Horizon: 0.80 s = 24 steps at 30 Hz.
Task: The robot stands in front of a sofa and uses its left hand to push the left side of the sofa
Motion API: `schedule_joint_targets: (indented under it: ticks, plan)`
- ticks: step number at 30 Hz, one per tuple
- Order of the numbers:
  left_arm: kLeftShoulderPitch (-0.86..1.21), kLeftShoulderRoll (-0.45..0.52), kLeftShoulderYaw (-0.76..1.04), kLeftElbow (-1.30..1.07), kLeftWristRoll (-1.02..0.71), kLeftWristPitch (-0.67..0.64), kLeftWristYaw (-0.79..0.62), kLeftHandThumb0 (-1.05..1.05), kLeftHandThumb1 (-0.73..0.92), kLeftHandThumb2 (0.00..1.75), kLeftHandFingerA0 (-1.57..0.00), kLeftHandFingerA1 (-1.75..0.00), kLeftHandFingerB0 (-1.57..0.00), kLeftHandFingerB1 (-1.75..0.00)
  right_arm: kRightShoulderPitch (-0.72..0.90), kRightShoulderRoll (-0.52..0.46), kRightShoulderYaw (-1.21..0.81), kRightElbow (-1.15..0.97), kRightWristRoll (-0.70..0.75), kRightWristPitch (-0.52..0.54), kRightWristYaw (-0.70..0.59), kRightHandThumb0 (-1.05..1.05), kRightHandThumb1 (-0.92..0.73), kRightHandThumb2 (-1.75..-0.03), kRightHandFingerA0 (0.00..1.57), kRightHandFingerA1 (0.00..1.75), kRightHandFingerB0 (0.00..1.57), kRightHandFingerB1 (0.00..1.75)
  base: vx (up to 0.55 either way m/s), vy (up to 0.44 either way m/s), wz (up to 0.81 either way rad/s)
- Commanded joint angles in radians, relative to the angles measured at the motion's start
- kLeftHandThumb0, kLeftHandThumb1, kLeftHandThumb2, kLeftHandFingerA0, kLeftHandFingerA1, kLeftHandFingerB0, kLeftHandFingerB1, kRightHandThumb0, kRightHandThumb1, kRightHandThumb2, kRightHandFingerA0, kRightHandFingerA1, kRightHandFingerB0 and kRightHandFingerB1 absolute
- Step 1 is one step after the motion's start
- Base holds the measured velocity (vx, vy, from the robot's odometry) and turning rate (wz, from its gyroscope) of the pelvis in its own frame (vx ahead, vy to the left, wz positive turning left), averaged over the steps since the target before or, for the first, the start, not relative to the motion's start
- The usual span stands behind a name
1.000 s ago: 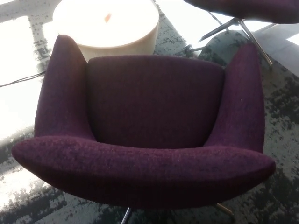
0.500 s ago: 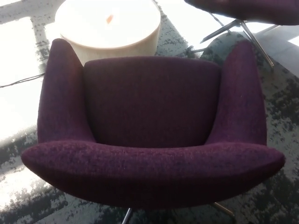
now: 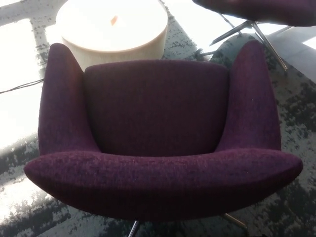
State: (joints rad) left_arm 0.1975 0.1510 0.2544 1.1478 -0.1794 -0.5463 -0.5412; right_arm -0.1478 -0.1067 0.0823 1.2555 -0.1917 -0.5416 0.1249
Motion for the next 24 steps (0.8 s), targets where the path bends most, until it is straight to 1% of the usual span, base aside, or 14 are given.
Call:
schedule_joint_targets:
  ticks: [1,2,3,4,5,8,14,16,17,18,19,21,22,24]
  plan:
    - [0.008,0.023,-0.004,0.026,0.022,-0.059,0.019,-0.86,0.92,1.23,0.00,-0.17,0.00,-0.12,0.021,-0.004,-0.004,0.006,0.005,0.000,0.011,-0.57,-0.21,-1.06,0.15,0.74,0.01,0.67,0.00,0.000,0.00]
    - [0.013,0.025,-0.007,0.028,0.026,-0.066,0.019,-0.86,0.92,1.23,0.00,-0.18,0.00,-0.12,0.025,-0.002,-0.008,0.007,0.011,0.002,0.015,-0.57,-0.21,-1.05,0.16,0.73,0.01,0.66,0.00,0.000,0.00]
    - [0.016,0.023,-0.005,0.031,0.022,-0.067,0.012,-0.86,0.92,1.24,0.00,-0.17,0.00,-0.11,0.032,-0.002,-0.015,0.006,0.020,-0.004,0.027,-1.05,-0.85,-0.77,0.17,1.10,0.00,1.03,0.00,0.000,0.00]
    - [0.019,0.021,0.001,0.034,0.012,-0.067,-0.002,-0.87,0.92,1.23,0.00,-0.16,0.00,-0.11,0.039,0.000,-0.021,0.006,0.026,-0.012,0.036,-1.05,-0.57,-1.23,0.28,0.92,0.05,0.81,0.00,0.000,0.00]
    - [0.021,0.021,0.003,0.036,0.008,-0.066,-0.008,-0.86,0.92,1.24,0.00,-0.16,0.00,-0.11,0.042,0.000,-0.022,0.005,0.026,-0.015,0.039,-0.56,-0.20,-1.05,0.16,0.74,0.01,0.67,0.00,0.000,0.00]
    - [0.021,0.014,0.022,0.035,-0.018,-0.057,-0.033,-0.85,0.92,1.23,0.00,-0.16,0.00,-0.12,0.046,-0.006,-0.007,0.001,-0.001,-0.020,0.011,-0.57,-0.23,-1.07,0.15,0.73,0.00,0.67,0.00,0.000,0.00]
    - [0.008,0.012,0.027,0.029,-0.013,-0.050,-0.028,-0.86,0.92,1.23,0.00,-0.17,0.00,-0.12,0.037,-0.013,-0.008,-0.004,-0.002,-0.014,0.007,-0.57,-0.24,-1.08,0.12,0.72,0.00,0.67,0.00,0.000,0.00]
    - [0.005,0.012,0.033,0.030,-0.018,-0.054,-0.033,-0.87,0.92,1.23,0.00,-0.17,0.00,-0.11,0.033,-0.011,-0.007,-0.003,-0.002,-0.018,0.007,-0.57,-0.25,-1.08,0.13,0.72,0.00,0.67,0.00,0.000,0.00]
    - [0.006,0.012,0.032,0.028,-0.016,-0.055,-0.036,-0.89,0.92,1.23,0.00,-0.15,0.00,-0.10,0.031,-0.005,-0.022,-0.001,0.020,-0.012,0.031,-0.57,-0.24,-1.07,0.15,0.73,0.01,0.67,0.00,0.000,0.00]
    - [0.002,0.011,0.035,0.028,-0.018,-0.049,-0.041,-0.90,0.92,1.23,0.00,-0.14,0.00,-0.09,0.029,0.002,-0.042,0.000,0.046,0.000,0.058,-1.05,-0.85,-0.77,0.17,1.11,0.00,1.04,0.00,0.000,0.00]
    - [-0.003,0.011,0.038,0.028,-0.023,-0.045,-0.053,-0.88,0.92,1.23,0.00,-0.15,0.00,-0.10,0.025,0.011,-0.069,-0.001,0.077,0.016,0.091,-1.05,-0.60,-1.28,0.21,0.90,0.00,0.78,0.00,0.000,0.00]
    - [-0.008,0.012,0.039,0.028,-0.019,-0.046,-0.050,-0.88,0.92,1.23,0.00,-0.17,0.00,-0.11,0.018,0.035,-0.132,-0.005,0.143,0.052,0.154,-1.05,-0.56,-1.26,0.15,0.91,0.00,0.79,0.00,0.000,0.00]
    - [-0.013,0.013,0.040,0.030,-0.016,-0.049,-0.047,-0.88,0.92,1.23,0.00,-0.17,0.00,-0.11,0.010,0.051,-0.177,-0.004,0.186,0.081,0.192,-1.05,-0.56,-1.26,0.15,0.91,0.00,0.79,0.00,0.000,0.00]
    - [-0.015,0.013,0.040,0.030,-0.016,-0.049,-0.047,-0.88,0.92,1.23,0.00,-0.17,0.00,-0.11,0.008,0.052,-0.185,-0.005,0.182,0.083,0.197,-1.05,-0.56,-1.26,0.15,0.91,0.00,0.79,0.00,0.000,0.00]
